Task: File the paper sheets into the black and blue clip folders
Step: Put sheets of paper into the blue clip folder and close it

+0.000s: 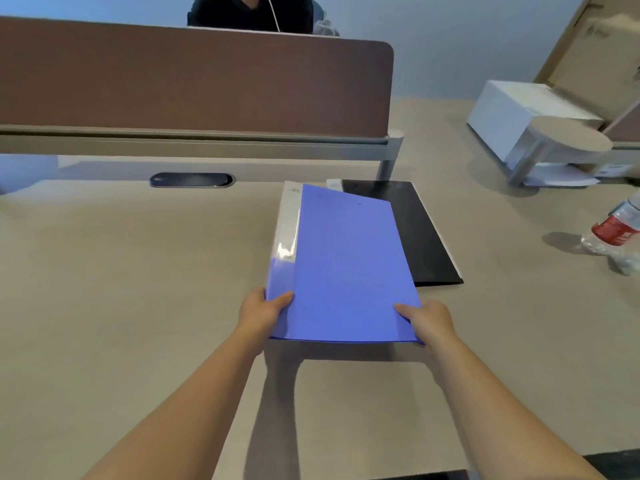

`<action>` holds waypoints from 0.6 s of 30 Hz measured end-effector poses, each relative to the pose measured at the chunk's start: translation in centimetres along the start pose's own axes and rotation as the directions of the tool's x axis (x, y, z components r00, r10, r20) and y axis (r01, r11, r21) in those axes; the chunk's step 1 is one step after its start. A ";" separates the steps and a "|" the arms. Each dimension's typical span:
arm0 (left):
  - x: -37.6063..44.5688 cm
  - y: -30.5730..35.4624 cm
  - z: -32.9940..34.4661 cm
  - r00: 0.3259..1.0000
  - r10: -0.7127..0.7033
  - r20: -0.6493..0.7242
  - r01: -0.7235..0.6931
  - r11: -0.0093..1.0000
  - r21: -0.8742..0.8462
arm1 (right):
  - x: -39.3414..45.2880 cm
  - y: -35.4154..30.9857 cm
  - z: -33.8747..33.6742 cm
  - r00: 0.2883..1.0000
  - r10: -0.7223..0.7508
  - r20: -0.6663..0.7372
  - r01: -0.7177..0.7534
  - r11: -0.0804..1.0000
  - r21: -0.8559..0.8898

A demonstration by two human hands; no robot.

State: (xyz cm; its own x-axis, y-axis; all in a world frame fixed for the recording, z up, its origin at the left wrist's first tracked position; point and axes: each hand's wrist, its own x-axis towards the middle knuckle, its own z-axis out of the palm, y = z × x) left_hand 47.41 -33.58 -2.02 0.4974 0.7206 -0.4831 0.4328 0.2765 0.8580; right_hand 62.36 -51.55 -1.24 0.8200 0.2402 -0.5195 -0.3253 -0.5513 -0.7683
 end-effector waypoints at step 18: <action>7.1 4.7 17.4 0.959 0.054 -0.278 0.029 0.958 0.287 | 15.8 -1.5 -9.8 0.999 -0.039 0.024 0.043 0.979 -0.199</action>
State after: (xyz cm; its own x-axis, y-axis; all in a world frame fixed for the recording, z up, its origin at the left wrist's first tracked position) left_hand 66.03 -38.19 -4.46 0.2911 0.8830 -0.3682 0.6445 0.1034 0.7575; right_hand 80.44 -54.77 -4.61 0.8205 0.2807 -0.4980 -0.1892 -0.6887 -0.6999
